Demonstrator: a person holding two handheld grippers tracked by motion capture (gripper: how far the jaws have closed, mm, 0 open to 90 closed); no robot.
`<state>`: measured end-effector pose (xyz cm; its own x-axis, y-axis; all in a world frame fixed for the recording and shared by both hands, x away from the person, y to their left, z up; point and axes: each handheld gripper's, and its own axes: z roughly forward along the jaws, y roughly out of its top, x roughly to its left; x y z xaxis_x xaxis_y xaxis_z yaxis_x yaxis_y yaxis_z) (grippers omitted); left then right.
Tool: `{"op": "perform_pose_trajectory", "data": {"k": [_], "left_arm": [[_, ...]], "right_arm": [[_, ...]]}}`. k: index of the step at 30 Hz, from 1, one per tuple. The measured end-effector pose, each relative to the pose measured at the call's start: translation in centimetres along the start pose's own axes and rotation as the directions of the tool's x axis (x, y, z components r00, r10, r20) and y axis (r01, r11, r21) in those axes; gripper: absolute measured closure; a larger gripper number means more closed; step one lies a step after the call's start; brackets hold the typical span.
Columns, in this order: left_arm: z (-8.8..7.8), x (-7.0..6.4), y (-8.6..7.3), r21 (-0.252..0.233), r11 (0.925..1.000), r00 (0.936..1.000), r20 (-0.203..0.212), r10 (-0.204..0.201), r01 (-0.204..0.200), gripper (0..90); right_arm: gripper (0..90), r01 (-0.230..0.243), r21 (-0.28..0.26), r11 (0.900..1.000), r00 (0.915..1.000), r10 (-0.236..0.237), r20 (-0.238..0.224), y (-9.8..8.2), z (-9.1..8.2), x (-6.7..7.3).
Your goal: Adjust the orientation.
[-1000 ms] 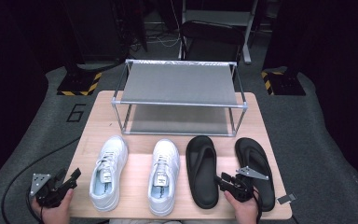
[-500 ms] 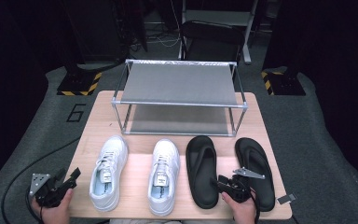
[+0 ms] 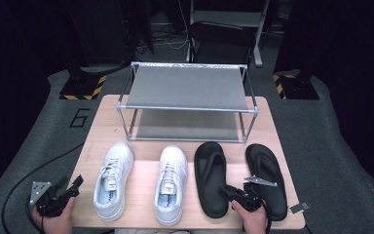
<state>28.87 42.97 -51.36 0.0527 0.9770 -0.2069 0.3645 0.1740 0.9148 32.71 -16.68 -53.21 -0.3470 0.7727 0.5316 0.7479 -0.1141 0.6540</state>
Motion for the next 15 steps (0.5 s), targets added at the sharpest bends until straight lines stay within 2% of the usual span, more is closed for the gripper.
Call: {"op": "perform_pose_trajectory", "data": {"k": [7,10,15], "left_arm": [[-0.03,0.06,0.01,-0.005,1.0000,1.0000,0.000,0.000,0.000,37.4],[-0.08,0.14,0.06,0.001,1.0000,1.0000,0.001,0.002,-0.002,37.4],[-0.11,0.19,0.06,0.000,1.0000,1.0000,-0.003,0.001,-0.001,37.3]], "right_arm": [[56.0,-0.026,-0.010,1.000,0.9996,0.026,-0.014,0.02,0.03,-0.26],[58.2,-0.063,-0.001,0.998,0.9977,0.063,-0.025,0.02,-0.09,-0.38],[61.5,-0.096,-0.009,0.995,0.9945,0.095,-0.043,0.02,-0.13,-0.80]]}}
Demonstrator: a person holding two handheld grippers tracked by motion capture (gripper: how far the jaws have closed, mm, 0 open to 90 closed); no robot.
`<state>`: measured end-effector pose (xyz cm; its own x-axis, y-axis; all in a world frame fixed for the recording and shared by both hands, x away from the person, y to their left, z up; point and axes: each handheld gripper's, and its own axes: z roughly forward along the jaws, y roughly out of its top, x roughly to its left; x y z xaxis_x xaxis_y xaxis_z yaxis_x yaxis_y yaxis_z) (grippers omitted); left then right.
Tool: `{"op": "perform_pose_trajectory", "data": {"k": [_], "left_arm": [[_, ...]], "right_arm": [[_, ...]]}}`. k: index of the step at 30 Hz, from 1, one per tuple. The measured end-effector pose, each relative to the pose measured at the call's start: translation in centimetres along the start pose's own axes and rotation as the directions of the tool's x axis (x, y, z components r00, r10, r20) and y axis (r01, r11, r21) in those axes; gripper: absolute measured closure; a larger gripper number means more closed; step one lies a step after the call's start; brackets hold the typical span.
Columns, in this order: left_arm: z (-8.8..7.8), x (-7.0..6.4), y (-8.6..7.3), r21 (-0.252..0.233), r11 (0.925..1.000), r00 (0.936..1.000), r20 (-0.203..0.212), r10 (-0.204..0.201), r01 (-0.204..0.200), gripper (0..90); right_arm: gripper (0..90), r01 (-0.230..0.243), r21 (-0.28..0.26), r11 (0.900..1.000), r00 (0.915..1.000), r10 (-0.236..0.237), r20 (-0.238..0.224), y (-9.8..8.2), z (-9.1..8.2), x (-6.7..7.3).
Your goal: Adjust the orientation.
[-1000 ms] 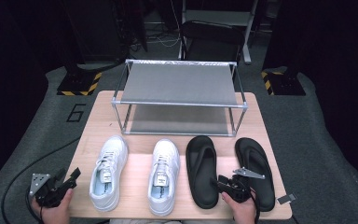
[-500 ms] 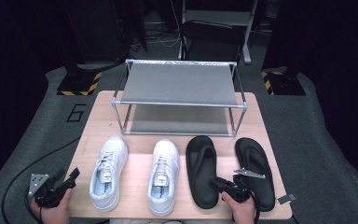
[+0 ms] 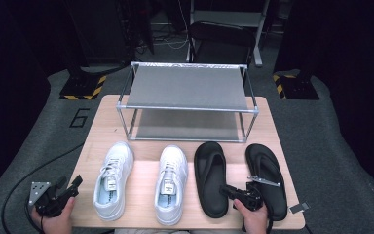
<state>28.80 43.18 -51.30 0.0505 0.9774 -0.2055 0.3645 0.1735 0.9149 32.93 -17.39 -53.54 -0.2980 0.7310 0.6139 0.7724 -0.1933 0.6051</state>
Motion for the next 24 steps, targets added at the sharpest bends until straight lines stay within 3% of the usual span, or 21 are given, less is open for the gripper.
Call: {"op": "perform_pose_trajectory", "data": {"k": [20,24], "left_arm": [[-0.1,0.1,0.0,-0.010,0.9999,1.0000,-0.006,-0.004,0.004,37.4],[-0.1,0.1,0.0,-0.011,0.9999,1.0000,-0.006,-0.003,0.003,37.4]], "right_arm": [[67.3,-0.034,-0.065,0.997,0.9992,0.035,0.018,0.1,-0.9,0.0],[67.4,-0.059,-0.082,0.995,0.9981,0.061,0.011,0.1,-1.3,0.0]]}}
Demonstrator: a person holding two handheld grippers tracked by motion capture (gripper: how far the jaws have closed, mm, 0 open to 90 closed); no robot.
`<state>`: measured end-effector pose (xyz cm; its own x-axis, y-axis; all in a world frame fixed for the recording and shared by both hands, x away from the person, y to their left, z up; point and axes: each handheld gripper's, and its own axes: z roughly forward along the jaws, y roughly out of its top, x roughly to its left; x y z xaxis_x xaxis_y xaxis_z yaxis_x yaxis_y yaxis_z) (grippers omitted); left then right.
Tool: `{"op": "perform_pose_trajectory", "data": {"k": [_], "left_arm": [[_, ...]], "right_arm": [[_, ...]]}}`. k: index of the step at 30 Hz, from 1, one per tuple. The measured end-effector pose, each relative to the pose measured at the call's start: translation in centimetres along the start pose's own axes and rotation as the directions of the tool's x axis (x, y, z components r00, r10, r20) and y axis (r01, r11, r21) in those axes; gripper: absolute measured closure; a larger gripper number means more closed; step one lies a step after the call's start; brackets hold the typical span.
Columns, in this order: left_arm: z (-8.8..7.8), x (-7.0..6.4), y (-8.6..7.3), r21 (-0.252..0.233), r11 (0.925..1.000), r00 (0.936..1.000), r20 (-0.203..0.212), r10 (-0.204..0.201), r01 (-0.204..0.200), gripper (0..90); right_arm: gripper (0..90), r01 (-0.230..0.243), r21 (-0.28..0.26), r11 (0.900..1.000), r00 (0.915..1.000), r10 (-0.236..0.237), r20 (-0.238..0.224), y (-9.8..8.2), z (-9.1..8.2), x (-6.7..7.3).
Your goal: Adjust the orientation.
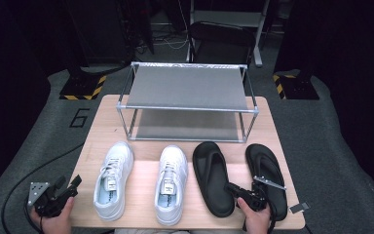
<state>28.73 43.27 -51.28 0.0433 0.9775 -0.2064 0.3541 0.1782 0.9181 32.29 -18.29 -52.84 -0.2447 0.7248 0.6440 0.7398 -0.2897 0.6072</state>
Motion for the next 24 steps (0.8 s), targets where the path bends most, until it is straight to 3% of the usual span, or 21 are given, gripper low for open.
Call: {"op": "perform_pose_trajectory", "data": {"k": [9,11,13,15,24], "left_arm": [[0.0,0.0,0.0,0.000,1.0000,1.0000,-0.003,-0.003,0.003,37.4],[-0.1,0.0,0.0,0.001,1.0000,1.0000,-0.003,-0.004,0.004,37.4],[-0.1,0.0,0.0,0.000,1.0000,1.0000,-0.003,-0.003,0.003,37.4],[-0.1,0.0,0.0,0.001,1.0000,1.0000,-0.003,-0.003,0.003,37.4],[-0.1,0.1,0.0,-0.002,0.9999,0.9999,-0.003,-0.015,0.015,37.4]], "right_arm": [[67.4,-0.024,-0.068,0.997,0.9997,0.024,-0.005,0.3,-0.9,0.3],[67.4,-0.011,-0.076,0.997,0.9999,0.012,0.005,0.5,-1.1,0.6],[67.4,0.040,-0.102,0.994,0.9985,-0.036,0.041,0.8,-1.4,1.2],[67.4,0.059,-0.113,0.992,0.9971,-0.052,0.056,1.0,-1.5,1.5],[67.4,0.084,-0.134,0.987,0.9945,-0.075,0.074,2.4,-1.4,2.7]]}}
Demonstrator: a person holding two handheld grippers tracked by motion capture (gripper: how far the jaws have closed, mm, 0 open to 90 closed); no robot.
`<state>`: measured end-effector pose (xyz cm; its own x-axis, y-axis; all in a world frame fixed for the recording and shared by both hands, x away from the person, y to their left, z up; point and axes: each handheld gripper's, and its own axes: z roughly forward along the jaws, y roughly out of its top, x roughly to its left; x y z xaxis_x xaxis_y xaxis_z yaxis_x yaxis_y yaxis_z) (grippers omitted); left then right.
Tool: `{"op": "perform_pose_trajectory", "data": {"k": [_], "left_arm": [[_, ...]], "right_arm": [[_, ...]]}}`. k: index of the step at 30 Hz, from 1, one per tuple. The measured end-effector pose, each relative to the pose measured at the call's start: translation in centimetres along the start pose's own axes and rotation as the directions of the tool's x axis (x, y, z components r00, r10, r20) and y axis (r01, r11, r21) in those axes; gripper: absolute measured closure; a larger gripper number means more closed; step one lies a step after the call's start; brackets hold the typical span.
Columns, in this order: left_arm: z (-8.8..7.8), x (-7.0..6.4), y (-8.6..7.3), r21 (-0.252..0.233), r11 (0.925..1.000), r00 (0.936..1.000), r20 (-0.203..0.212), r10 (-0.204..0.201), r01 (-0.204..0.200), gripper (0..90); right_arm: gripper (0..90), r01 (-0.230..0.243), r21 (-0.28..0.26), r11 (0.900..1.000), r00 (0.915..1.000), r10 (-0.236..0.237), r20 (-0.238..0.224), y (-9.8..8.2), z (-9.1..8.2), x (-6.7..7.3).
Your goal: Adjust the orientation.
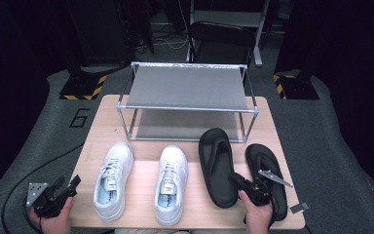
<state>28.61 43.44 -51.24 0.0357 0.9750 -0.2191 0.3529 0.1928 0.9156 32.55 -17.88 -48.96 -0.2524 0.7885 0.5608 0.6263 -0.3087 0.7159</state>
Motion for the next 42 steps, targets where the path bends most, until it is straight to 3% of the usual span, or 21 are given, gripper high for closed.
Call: {"op": "perform_pose_trajectory", "data": {"k": [6,14,15,21,24,27,29,31,38,42], "left_arm": [[0.1,0.0,0.0,0.001,1.0000,1.0000,0.006,0.002,-0.002,37.4],[0.1,0.0,0.0,0.006,1.0000,1.0000,-0.001,0.002,-0.002,37.4],[0.1,0.0,0.0,0.005,1.0000,1.0000,0.002,0.002,-0.002,37.4],[0.1,0.1,0.0,0.008,1.0000,1.0000,-0.004,0.000,0.000,37.4],[0.1,0.1,0.0,0.009,1.0000,1.0000,-0.004,0.002,-0.002,37.5],[0.1,0.1,0.0,0.006,1.0000,1.0000,-0.003,0.001,-0.001,37.4],[0.1,0.1,0.0,0.007,1.0000,1.0000,-0.003,-0.002,0.002,37.4],[0.1,0.1,0.0,0.005,1.0000,1.0000,-0.003,0.000,0.000,37.4],[0.1,0.2,0.0,0.005,1.0000,1.0000,-0.001,-0.002,0.002,37.4],[0.1,0.3,0.0,0.005,1.0000,1.0000,0.003,-0.001,0.001,37.4]], "right_arm": [[67.4,0.036,-0.013,0.999,0.9993,-0.036,0.005,1.7,0.9,1.3],[67.4,0.025,-0.023,0.999,0.9997,-0.025,0.007,3.5,2.8,1.4],[67.4,0.041,-0.028,0.999,0.9991,-0.041,0.007,3.6,3.0,1.2],[67.5,-0.005,-0.017,1.000,1.0000,0.004,-0.005,4.6,4.3,1.0],[67.6,0.007,-0.017,1.000,0.9999,-0.007,0.015,4.9,5.1,1.2],[67.6,-0.015,-0.022,1.000,0.9999,0.015,0.002,5.1,5.8,1.3],[67.6,0.002,-0.027,1.000,0.9999,-0.001,0.014,5.3,6.3,1.4],[67.6,-0.023,-0.032,0.999,0.9997,0.023,0.004,5.5,7.3,1.5],[67.6,-0.032,-0.012,0.999,0.9992,0.032,0.024,6.1,9.5,1.4],[67.6,-0.067,-0.003,0.998,0.9975,0.067,0.021,6.4,10.7,1.2]]}}
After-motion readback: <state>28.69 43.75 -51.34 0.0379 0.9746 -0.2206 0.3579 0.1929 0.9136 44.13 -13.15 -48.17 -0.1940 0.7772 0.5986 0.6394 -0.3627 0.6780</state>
